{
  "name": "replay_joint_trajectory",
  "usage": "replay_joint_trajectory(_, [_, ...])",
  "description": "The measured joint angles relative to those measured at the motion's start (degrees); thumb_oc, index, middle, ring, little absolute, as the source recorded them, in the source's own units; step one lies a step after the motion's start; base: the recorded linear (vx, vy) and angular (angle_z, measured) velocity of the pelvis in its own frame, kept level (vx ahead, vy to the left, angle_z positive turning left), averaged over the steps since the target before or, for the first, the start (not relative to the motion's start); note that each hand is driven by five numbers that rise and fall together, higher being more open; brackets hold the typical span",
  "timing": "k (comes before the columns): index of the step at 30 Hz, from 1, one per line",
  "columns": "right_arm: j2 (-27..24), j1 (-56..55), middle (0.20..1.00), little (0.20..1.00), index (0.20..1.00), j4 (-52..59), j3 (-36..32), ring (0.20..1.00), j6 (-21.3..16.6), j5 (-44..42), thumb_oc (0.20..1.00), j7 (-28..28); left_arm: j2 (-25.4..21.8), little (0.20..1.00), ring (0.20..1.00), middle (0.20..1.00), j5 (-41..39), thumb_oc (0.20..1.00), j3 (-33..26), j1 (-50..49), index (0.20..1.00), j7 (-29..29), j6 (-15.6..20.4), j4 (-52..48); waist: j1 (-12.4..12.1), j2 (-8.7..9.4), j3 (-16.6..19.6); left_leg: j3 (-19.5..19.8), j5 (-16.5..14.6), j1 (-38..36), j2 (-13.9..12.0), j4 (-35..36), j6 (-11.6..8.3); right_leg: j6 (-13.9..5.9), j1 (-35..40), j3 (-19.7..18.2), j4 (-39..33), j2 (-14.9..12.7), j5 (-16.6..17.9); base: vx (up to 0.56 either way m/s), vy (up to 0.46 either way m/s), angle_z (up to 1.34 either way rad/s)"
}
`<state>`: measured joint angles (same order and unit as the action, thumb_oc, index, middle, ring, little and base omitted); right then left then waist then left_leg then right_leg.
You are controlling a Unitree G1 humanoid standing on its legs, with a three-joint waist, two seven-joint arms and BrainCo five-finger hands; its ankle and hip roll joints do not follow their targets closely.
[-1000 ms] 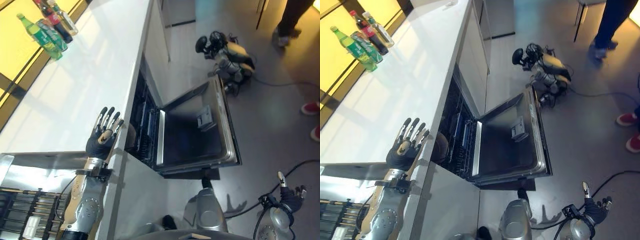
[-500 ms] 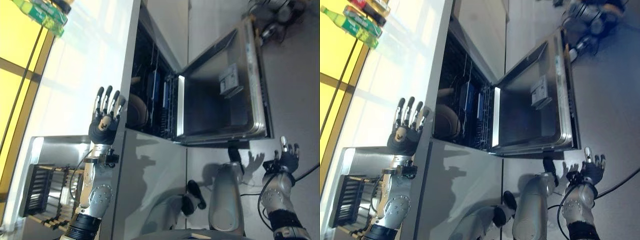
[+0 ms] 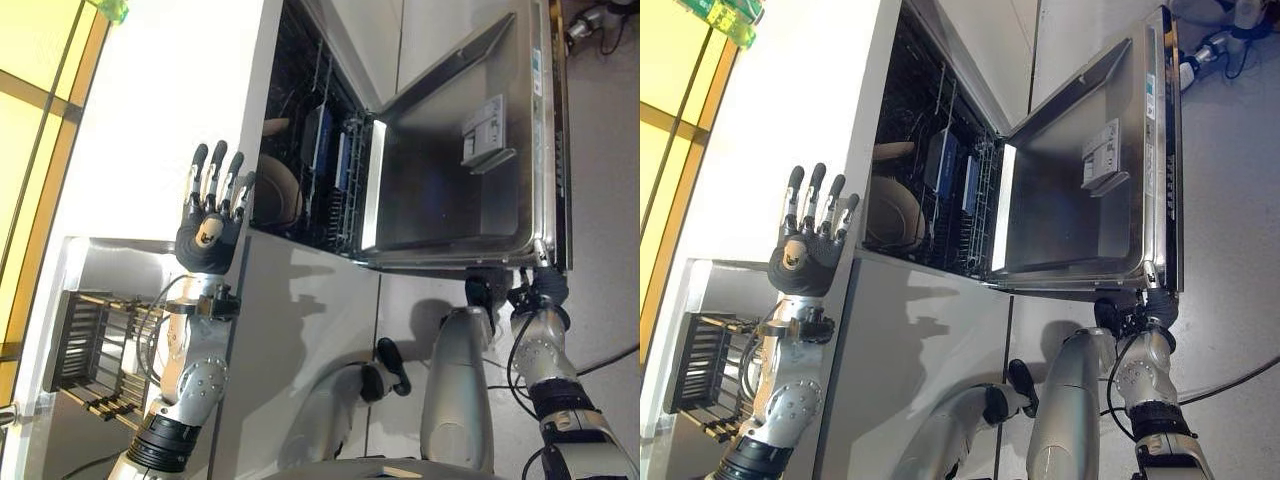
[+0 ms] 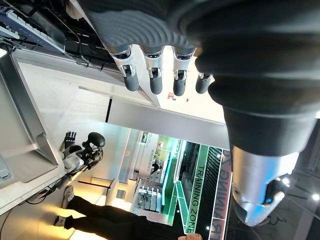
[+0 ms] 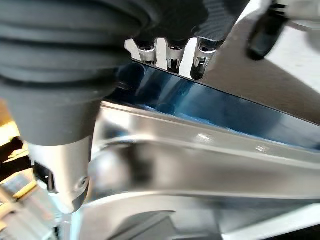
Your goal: Pick up plates and place into dishwasher.
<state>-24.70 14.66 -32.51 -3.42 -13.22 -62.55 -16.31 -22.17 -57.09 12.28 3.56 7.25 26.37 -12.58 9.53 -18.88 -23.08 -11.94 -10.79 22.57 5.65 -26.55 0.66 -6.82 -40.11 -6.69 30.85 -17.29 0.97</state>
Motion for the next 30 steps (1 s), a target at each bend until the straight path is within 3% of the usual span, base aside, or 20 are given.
replay_joint_trajectory(5, [-0.78, -0.39, 1.000, 1.000, 1.000, 0.16, 1.92, 1.000, 1.16, -0.02, 1.000, 3.57, -0.72, 1.000, 1.000, 1.000, -0.62, 1.000, -0.35, -0.12, 1.000, 0.53, -0.26, 0.27, -1.05, 0.00, 0.00, 1.69, 0.02, 0.58, -0.10, 0.13, 0.04, -0.02, 0.01, 2.27, -1.99, 0.11, 0.02, -0.01, -0.003, -0.17])
replay_joint_trajectory(14, [-1.21, -7.79, 1.000, 1.000, 1.000, 8.38, 6.28, 1.000, 3.48, 5.58, 1.000, 16.30, -0.91, 1.000, 1.000, 1.000, -4.89, 1.000, -2.04, 0.00, 1.000, 2.77, -0.84, 3.54, -1.14, 0.69, -0.52, 5.82, 0.12, -0.98, -0.83, 2.18, 0.21, -0.26, 3.21, 5.98, -4.88, 1.17, -0.04, 0.01, -0.001, 0.01])
replay_joint_trajectory(15, [-1.06, -8.73, 1.000, 1.000, 1.000, 9.93, 7.32, 1.000, 3.79, 6.56, 1.000, 17.45, -0.82, 1.000, 1.000, 1.000, -4.93, 1.000, -2.57, 0.18, 1.000, 3.02, -0.93, 3.60, -1.52, 0.92, -0.70, 6.17, 0.21, -1.03, -1.67, 2.76, 0.35, -0.26, 3.74, 6.39, -4.75, 1.67, -0.58, 0.01, -0.038, 0.14])
replay_joint_trajectory(17, [-0.52, -10.69, 1.000, 1.000, 1.000, 13.10, 8.78, 1.000, 3.64, 8.33, 1.000, 19.49, -1.37, 1.000, 1.000, 1.000, -4.93, 1.000, -3.47, 0.66, 1.000, 3.89, -0.83, 3.06, -1.67, 2.90, -2.18, 5.84, 0.23, -2.04, -0.93, 2.29, 0.24, -0.19, 4.93, 8.09, -5.11, 1.07, -0.81, 0.01, -0.028, 0.37])
replay_joint_trajectory(18, [-0.68, -10.93, 1.000, 1.000, 1.000, 14.10, 8.96, 1.000, 3.59, 10.11, 1.000, 20.30, -1.36, 1.000, 1.000, 1.000, -4.94, 1.000, -3.52, 0.78, 1.000, 4.31, -0.82, 3.11, -1.78, 3.23, -2.42, 4.56, -0.42, -1.41, -0.67, -2.33, 0.62, -0.19, 5.35, 9.33, -4.91, 0.51, -0.79, 0.02, -0.043, 0.20])
replay_joint_trajectory(19, [-1.15, -11.15, 1.000, 1.000, 1.000, 14.49, 9.92, 1.000, 3.61, 11.77, 1.000, 20.77, -1.18, 1.000, 1.000, 1.000, -4.94, 1.000, -3.51, 0.51, 1.000, 4.71, -0.84, 3.29, -2.45, 3.03, -2.27, 4.15, -1.73, -1.97, -0.73, -3.94, 2.79, -0.26, 5.80, 10.25, -4.63, 1.02, -0.78, 0.03, -0.059, -0.09])
replay_joint_trajectory(20, [-1.20, -10.90, 1.000, 1.000, 1.000, 14.81, 10.94, 1.000, 3.55, 12.89, 1.000, 21.31, -1.28, 1.000, 1.000, 1.000, -4.94, 1.000, -3.90, 0.14, 1.000, 5.15, -0.84, 2.92, -3.49, 2.54, -1.92, 5.91, -2.52, -2.52, -1.30, -2.42, 1.58, -1.85, 5.62, 11.45, -3.87, 1.68, -1.61, 0.04, -0.063, -0.16])
replay_joint_trajectory(21, [-0.75, -10.83, 1.000, 1.000, 1.000, 15.99, 10.89, 1.000, 3.53, 14.20, 1.000, 21.78, -0.83, 1.000, 1.000, 1.000, -4.94, 1.000, -4.69, 0.36, 1.000, 5.95, -1.00, 2.75, -4.25, 2.96, -2.22, 6.46, -2.30, -2.72, -1.55, -2.03, 2.10, 1.79, 5.46, 9.52, 0.64, 1.35, -2.89, 0.03, -0.063, 0.23])
replay_joint_trajectory(22, [-0.27, -10.87, 1.000, 1.000, 1.000, 16.78, 10.88, 1.000, 3.24, 14.63, 1.000, 21.95, -0.86, 1.000, 1.000, 1.000, -4.95, 1.000, -4.66, 0.29, 1.000, 6.27, -0.97, 2.41, -4.07, 3.62, -2.55, 7.31, -2.21, -2.44, -1.30, -1.68, 2.03, 3.02, 7.78, 8.02, 2.74, 0.58, -4.55, 0.03, -0.066, 0.50])
replay_joint_trajectory(23, [0.07, -10.36, 1.000, 1.000, 1.000, 16.94, 11.02, 1.000, 2.76, 14.86, 1.000, 22.86, -1.05, 1.000, 1.000, 1.000, -4.94, 1.000, -4.97, 0.10, 1.000, 6.46, -0.90, 1.86, -4.90, 4.24, -2.93, 7.81, -2.11, -2.33, -1.08, -0.37, 1.83, 1.11, 9.12, 9.37, 1.00, -0.33, -5.93, 0.03, -0.074, 0.55])
replay_joint_trajectory(26, [0.70, -10.32, 1.000, 1.000, 1.000, 19.20, 12.90, 1.000, 2.31, 16.95, 1.000, 26.22, -1.03, 1.000, 1.000, 1.000, -4.93, 1.000, -4.90, 1.05, 1.000, 6.28, -2.12, 2.16, -5.60, 4.87, -3.43, 7.24, -1.68, -3.85, -0.67, -1.65, 2.36, 2.54, 11.19, 13.45, 0.97, -1.00, -5.95, 0.06, -0.076, 0.50])
replay_joint_trajectory(27, [0.89, -9.99, 1.000, 1.000, 1.000, 20.05, 13.97, 1.000, 2.31, 17.38, 1.000, 26.42, -0.77, 1.000, 1.000, 1.000, -4.92, 1.000, -4.87, 1.47, 1.000, 6.17, -2.22, 1.78, -6.72, 5.55, -3.71, 8.77, -1.19, -4.98, -0.80, -0.81, 1.25, 2.81, 12.16, 14.21, 1.40, -0.75, -6.15, 0.07, -0.077, 0.32])
replay_joint_trajectory(30, [2.23, -8.57, 1.000, 1.000, 1.000, 22.34, 14.66, 1.000, 1.81, 18.18, 1.000, 27.73, -0.08, 1.000, 1.000, 1.000, -4.92, 1.000, -4.82, 1.70, 1.000, 6.55, -3.26, 1.06, -7.51, 6.72, -3.41, 10.68, 0.28, -6.02, -1.48, 1.73, 0.74, 3.06, 15.25, 16.24, -0.60, 0.21, -6.28, 0.08, -0.117, 0.58])
